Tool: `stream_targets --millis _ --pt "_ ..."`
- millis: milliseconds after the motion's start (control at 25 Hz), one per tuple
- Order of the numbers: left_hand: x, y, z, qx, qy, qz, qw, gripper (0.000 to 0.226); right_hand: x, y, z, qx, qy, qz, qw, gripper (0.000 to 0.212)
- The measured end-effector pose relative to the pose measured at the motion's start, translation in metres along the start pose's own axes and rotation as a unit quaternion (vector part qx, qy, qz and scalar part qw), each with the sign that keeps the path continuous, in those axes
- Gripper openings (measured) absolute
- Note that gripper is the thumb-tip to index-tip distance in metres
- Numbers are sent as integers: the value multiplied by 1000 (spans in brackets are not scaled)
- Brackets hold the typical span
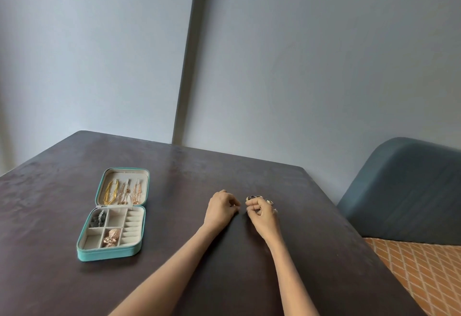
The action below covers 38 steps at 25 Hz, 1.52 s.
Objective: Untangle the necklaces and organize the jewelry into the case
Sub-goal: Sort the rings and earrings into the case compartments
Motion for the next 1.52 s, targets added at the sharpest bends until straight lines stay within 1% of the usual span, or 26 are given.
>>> stream_targets --millis 80,120,200,240,280,360,440,520,600,680,720,760,800,880,920,960,1000,1040,1160,1280,1360,1400,1520 --pt "-5 -2 -1 -12 -12 -69 997 5 -3 5 -2 -1 2 17 1000 25" --pt "-5 -2 0 -13 -1 -139 990 3 -4 8 -3 -6 9 31 999 26" --pt "-5 -4 1 -8 55 -278 959 8 -5 13 -4 -20 30 76 996 30" --pt "-4 -5 1 0 85 -317 945 12 -5 15 -4 -23 40 103 994 29" --pt "-3 -7 2 8 106 -330 938 14 -5 16 -4 -19 42 131 990 26" --pt "1 -10 3 12 120 -330 936 17 -6 15 -4 -1 26 171 985 20" --pt "4 -13 4 7 117 -330 937 17 -8 11 -4 13 -4 176 984 16" --pt "7 -15 6 14 128 -327 936 14 -9 5 -4 27 -29 166 985 16" --pt "9 -15 5 10 138 -329 934 7 -9 3 -2 32 -36 161 986 17" --pt "12 -13 6 -16 117 -345 931 10 -7 5 -2 24 -14 162 986 18" --pt "13 -11 8 -35 87 -354 931 11 -6 5 -3 28 -8 168 985 24" --pt "14 -8 10 -54 52 -356 931 10 -8 2 -3 42 -18 185 982 30" --pt "15 -6 10 -69 22 -355 932 9 -13 -2 -4 64 -56 209 974 34" --pt "16 -7 11 -85 -7 -358 930 6 -27 -15 -7 113 -187 234 947 36" --pt "15 -9 10 -87 -9 -367 926 5 -32 -20 -8 137 -242 217 936 36" --pt "15 -11 9 -86 -9 -373 924 6 -35 -22 -9 157 -268 182 933 34" --pt "15 -11 9 -84 -8 -370 925 8 -35 -21 -9 168 -263 141 939 31" --pt "15 -11 8 -79 -7 -357 931 9 -34 -20 -8 170 -240 100 951 29" --pt "16 -8 10 -71 -1 -283 956 7 -28 -15 -6 141 -142 -3 980 25" --pt "15 -10 8 -67 1 -259 964 9 -22 -14 -2 125 -76 -100 984 31" --pt "13 -12 6 -60 7 -260 964 15 -18 -13 2 123 -69 -151 978 35" --pt "12 -12 5 -59 10 -260 964 18 -17 -12 2 122 -78 -163 976 33" --pt "12 -12 4 -56 18 -246 968 18 -20 -11 3 126 -118 -132 976 22"
Point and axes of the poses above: each hand's wrist, its own z-axis towards the middle knuckle, its own x-axis out of the palm, y = z × x, the point moved 4 cm from there along z, towards the middle knuckle, and after that the axes turned 3 degrees about -y, right-handed, at the moved point
